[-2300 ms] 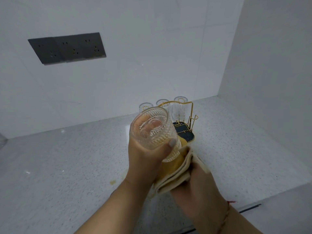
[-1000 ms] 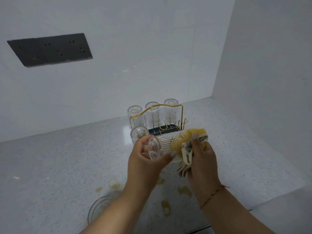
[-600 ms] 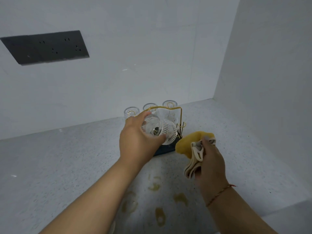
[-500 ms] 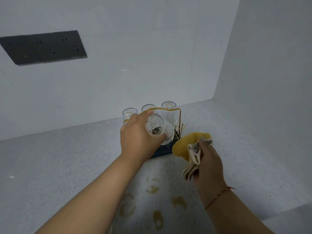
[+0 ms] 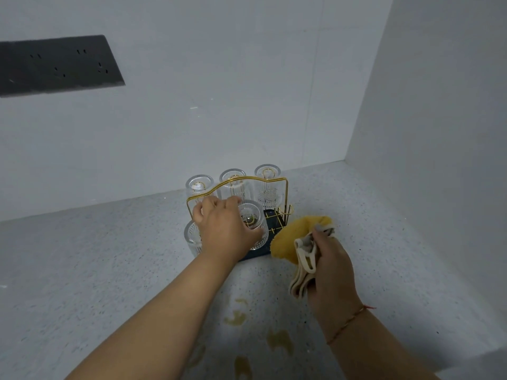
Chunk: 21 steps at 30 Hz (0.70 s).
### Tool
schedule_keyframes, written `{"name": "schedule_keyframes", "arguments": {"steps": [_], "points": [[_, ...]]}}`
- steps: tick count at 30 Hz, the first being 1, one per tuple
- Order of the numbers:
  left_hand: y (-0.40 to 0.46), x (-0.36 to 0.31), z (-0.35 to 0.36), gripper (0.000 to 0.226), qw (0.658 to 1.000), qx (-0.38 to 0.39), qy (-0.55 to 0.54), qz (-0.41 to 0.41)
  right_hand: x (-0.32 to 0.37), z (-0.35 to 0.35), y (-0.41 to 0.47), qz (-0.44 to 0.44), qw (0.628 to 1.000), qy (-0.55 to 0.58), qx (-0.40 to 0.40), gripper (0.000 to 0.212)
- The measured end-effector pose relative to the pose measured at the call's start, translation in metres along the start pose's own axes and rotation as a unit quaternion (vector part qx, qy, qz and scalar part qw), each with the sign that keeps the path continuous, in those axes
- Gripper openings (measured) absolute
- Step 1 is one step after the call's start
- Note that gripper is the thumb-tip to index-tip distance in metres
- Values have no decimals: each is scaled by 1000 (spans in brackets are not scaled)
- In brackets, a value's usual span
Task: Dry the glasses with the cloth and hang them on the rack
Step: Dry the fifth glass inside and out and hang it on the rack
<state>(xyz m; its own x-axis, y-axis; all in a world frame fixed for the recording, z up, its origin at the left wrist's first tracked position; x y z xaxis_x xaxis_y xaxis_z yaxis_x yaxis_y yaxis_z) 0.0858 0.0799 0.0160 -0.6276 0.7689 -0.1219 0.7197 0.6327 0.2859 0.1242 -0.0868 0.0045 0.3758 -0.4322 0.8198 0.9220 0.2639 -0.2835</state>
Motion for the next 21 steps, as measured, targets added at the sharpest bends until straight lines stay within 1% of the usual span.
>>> {"name": "schedule_keyframes", "arguments": {"steps": [4,7,14,18,21], "points": [[1,0,8,76,999,14,27,13,-2,1,3,9,1000,12,7,26],[0,1,11,76,998,9,48,33,-3,4,4,13,1000,13,12,31],[0,0,10,76,994,3,89,56,-3,9,2,24,999,34,15,25],[-4,3,8,78,995,-6,79,62,-4,11,-1,19,999,20,28,31],[-10,11,2,82,995,-32,61,69,-5,13,-7,15,999,29,33,28]]}}
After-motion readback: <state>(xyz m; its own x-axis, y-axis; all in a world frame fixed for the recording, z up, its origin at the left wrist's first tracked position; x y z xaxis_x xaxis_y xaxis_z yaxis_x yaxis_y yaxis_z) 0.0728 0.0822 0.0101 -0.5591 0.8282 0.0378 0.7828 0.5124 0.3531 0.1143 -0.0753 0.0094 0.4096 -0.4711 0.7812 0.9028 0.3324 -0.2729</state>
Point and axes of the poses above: each hand's wrist, its own y-axis towards the middle knuckle, its own z-axis out of the palm, x = y × z, the point moved 1 cm from there along y, towards the middle knuckle, and after that the axes turned 13 degrees about y, right-handed, at the moved point
